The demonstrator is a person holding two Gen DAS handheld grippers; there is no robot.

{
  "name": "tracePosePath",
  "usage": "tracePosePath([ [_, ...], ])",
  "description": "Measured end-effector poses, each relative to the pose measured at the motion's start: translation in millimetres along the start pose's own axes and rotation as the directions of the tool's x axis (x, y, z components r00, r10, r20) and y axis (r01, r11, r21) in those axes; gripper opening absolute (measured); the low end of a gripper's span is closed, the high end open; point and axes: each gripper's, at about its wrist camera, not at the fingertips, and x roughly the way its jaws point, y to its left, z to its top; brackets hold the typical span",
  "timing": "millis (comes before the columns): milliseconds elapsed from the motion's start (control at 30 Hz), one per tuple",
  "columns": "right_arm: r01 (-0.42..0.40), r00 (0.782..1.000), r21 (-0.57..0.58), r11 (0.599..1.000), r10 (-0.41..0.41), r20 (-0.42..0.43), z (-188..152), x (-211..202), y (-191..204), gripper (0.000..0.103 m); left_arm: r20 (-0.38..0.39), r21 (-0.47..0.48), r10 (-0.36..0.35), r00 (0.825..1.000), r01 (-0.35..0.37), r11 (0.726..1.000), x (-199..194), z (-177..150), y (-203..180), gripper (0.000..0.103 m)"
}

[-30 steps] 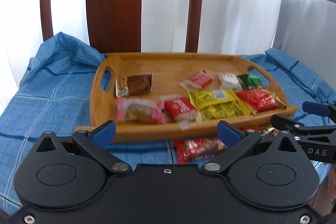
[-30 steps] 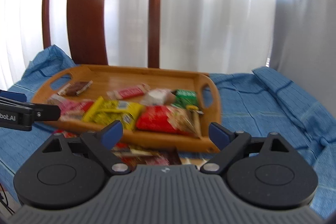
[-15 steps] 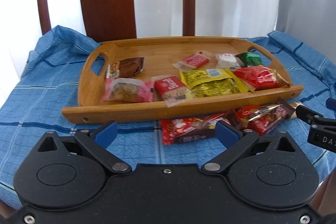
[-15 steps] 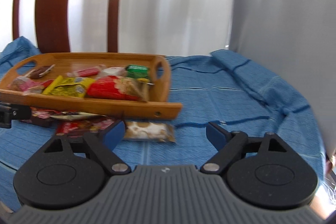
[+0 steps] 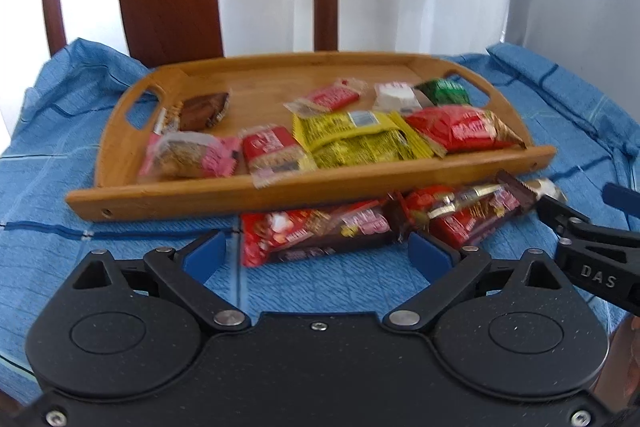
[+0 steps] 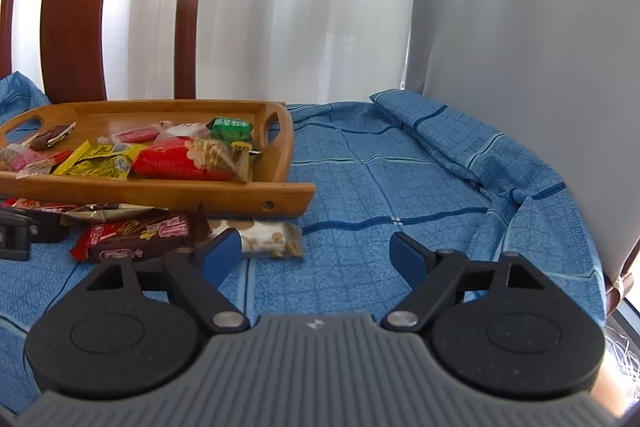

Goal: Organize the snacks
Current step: 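Withdraw both tools from the tray toward the remaining snacks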

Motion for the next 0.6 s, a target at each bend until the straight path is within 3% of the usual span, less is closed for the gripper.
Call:
tracePosePath([
  [100,-0.015,1.000,-0.021,1.000,0.015,0.000,-0.2,1.3,6.8,0.089,0.018,0.029,0.008,1.000,-0.009,1.000,-1.4,-2.9,-5.5,0.096],
  [600,-0.082,0.996,0.004,0.997,0.083,-0.021,8.8,15.1,22.2,0.089,0.027,-0.007,0.015,1.000,-0.015,1.000,5.2,0.7,-1.0,0.093],
])
